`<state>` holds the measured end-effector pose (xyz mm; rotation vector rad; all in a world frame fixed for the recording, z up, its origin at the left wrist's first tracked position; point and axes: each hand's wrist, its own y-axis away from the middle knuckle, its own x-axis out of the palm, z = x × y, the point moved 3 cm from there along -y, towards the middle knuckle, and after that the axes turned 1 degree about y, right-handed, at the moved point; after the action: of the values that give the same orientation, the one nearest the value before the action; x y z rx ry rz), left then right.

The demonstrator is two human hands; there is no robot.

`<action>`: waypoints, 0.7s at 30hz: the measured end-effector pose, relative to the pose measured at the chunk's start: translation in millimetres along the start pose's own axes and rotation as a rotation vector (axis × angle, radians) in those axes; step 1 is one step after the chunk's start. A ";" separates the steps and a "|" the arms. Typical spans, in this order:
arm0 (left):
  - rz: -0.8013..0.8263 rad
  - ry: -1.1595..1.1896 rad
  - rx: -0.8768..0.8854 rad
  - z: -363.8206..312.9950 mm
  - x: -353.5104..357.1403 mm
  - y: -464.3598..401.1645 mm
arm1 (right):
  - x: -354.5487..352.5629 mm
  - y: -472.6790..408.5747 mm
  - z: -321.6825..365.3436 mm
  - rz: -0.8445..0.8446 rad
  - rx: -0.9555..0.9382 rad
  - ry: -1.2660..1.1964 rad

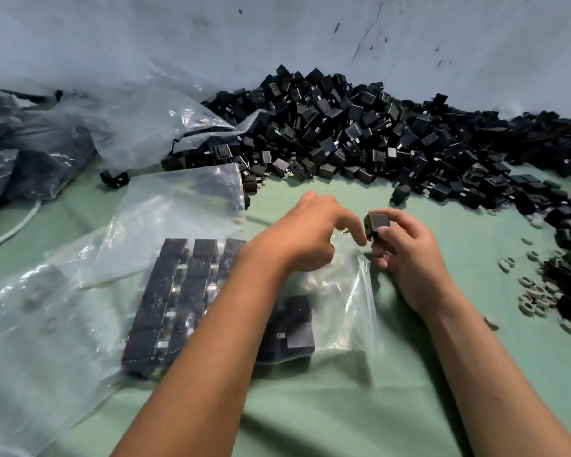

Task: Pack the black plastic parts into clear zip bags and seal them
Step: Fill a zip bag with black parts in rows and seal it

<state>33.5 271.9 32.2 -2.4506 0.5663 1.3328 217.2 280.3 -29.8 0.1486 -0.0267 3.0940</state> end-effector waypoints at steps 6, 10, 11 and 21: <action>0.033 -0.063 0.024 2.5 6.9 -1.8 | -6.1 12.4 -1.8 0.089 0.027 -0.198; 0.055 -0.072 0.031 -0.1 8.8 -2.3 | -4.0 11.3 -1.5 0.139 0.044 -0.178; 0.064 -0.082 0.028 0.0 8.6 -2.4 | -3.6 11.3 -1.8 0.150 0.042 -0.156; 0.039 -0.123 0.019 3.3 0.5 -1.5 | -8.3 12.1 -1.5 0.316 0.065 -0.150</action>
<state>32.0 274.5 30.1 -2.3342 0.5953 1.4750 224.8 267.9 -32.3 0.4171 0.0499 3.3921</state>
